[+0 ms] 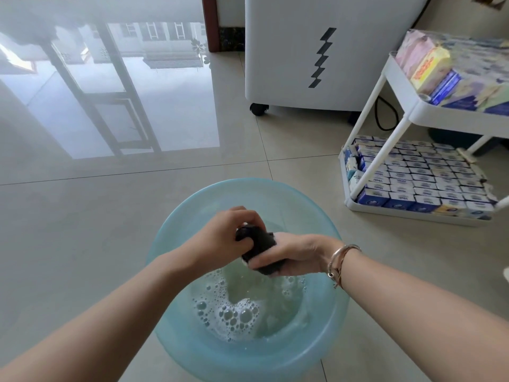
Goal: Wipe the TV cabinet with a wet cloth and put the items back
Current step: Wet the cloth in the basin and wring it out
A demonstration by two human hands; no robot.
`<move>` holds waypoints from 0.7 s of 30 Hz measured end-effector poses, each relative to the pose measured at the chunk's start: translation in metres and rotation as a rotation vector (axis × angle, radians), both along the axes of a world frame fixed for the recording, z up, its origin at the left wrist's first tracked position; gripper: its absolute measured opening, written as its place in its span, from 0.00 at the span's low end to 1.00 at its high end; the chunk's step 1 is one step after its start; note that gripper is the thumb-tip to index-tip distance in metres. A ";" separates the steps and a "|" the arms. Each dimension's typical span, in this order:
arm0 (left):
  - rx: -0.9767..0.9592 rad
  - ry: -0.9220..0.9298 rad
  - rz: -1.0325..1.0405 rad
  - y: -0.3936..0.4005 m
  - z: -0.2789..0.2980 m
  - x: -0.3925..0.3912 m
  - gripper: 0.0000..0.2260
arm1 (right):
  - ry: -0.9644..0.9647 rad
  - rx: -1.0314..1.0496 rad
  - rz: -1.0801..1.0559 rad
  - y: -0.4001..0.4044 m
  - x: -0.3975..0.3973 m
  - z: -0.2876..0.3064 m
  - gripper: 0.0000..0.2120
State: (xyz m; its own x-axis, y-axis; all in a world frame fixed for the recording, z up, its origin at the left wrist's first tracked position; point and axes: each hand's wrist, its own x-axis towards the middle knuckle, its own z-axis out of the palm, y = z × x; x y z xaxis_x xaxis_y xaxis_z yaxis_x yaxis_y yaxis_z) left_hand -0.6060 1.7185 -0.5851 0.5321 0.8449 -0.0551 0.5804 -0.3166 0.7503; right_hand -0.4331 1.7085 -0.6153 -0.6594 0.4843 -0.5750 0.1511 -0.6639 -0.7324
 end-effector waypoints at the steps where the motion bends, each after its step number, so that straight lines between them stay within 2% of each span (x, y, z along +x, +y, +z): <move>1: 0.055 0.100 -0.029 0.000 -0.002 0.001 0.14 | -0.093 0.046 0.053 0.002 -0.003 0.002 0.15; 5: 0.216 0.507 -0.039 -0.007 -0.002 0.012 0.05 | -0.440 0.306 0.258 0.013 -0.014 0.009 0.10; 8: 0.113 0.628 0.040 -0.007 -0.002 0.022 0.03 | -0.747 0.608 0.414 0.016 -0.022 0.013 0.11; 10: -0.071 0.570 0.127 -0.005 -0.008 0.026 0.06 | -0.879 0.784 0.451 0.012 -0.025 0.012 0.10; 13: -0.534 0.340 0.283 -0.004 -0.017 0.025 0.14 | -1.072 1.100 0.477 0.001 -0.027 0.010 0.06; 15: -0.822 0.207 0.315 -0.005 -0.019 0.022 0.13 | -1.095 1.261 0.445 -0.002 -0.027 0.008 0.05; 16: -0.893 0.157 0.310 -0.006 -0.017 0.020 0.12 | -1.090 1.286 0.424 -0.003 -0.027 0.007 0.06; 18: -0.891 0.075 0.294 -0.008 -0.014 0.016 0.12 | -1.106 1.225 0.362 0.000 -0.026 0.004 0.06; 21: -0.643 0.023 0.250 -0.013 -0.009 0.011 0.12 | -1.116 0.958 0.248 0.007 -0.016 0.004 0.02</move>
State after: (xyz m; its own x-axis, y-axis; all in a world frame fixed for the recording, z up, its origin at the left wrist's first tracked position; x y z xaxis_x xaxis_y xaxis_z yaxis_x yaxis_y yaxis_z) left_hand -0.5954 1.7057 -0.5940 0.3178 0.7378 -0.5956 0.5959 0.3331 0.7307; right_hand -0.4495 1.7157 -0.6115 -0.2247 0.9044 -0.3627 0.9476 0.1160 -0.2977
